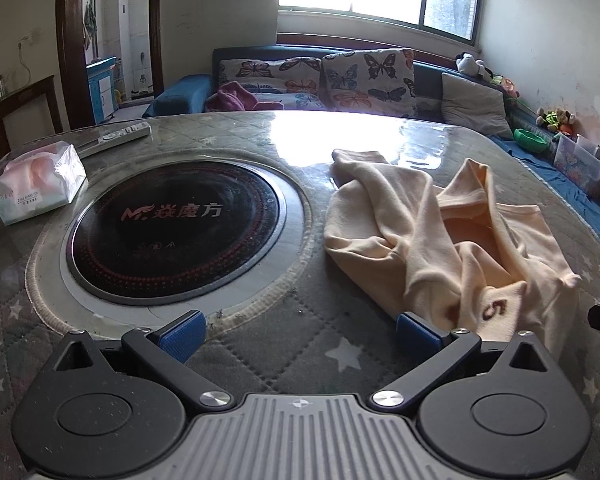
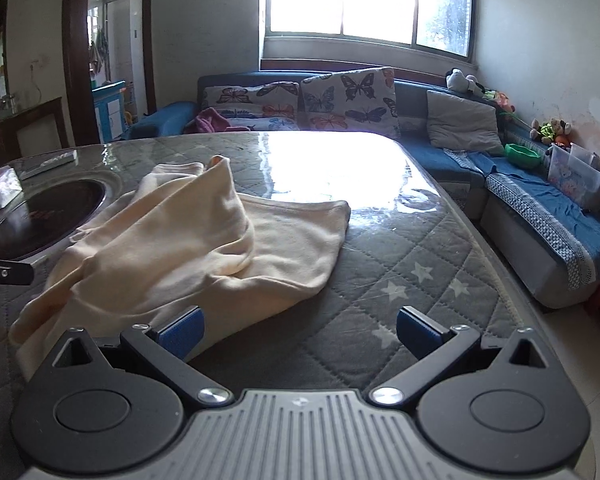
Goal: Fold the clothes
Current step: 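Move both tools toward the crumpled cream shirt on the table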
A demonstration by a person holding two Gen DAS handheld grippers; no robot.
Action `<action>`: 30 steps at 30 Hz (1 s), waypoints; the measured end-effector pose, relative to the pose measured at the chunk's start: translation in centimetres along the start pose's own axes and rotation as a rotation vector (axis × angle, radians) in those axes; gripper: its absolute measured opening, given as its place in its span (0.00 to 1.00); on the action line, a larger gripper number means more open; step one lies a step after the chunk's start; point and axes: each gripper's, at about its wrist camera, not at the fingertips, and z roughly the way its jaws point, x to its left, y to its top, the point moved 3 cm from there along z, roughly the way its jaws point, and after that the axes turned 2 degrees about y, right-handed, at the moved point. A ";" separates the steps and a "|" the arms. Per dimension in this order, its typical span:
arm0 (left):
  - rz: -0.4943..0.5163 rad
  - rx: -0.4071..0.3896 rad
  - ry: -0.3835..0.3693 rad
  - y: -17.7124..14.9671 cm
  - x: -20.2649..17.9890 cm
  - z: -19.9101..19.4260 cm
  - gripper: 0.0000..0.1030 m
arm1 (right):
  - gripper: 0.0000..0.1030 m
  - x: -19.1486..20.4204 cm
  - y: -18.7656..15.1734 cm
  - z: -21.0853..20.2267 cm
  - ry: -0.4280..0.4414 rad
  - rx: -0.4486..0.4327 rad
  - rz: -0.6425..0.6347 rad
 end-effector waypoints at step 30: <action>0.084 -0.018 -0.027 -2.5 -2.8 -4.4 1.00 | 1.00 2.9 -2.7 -3.3 0.049 0.012 -0.019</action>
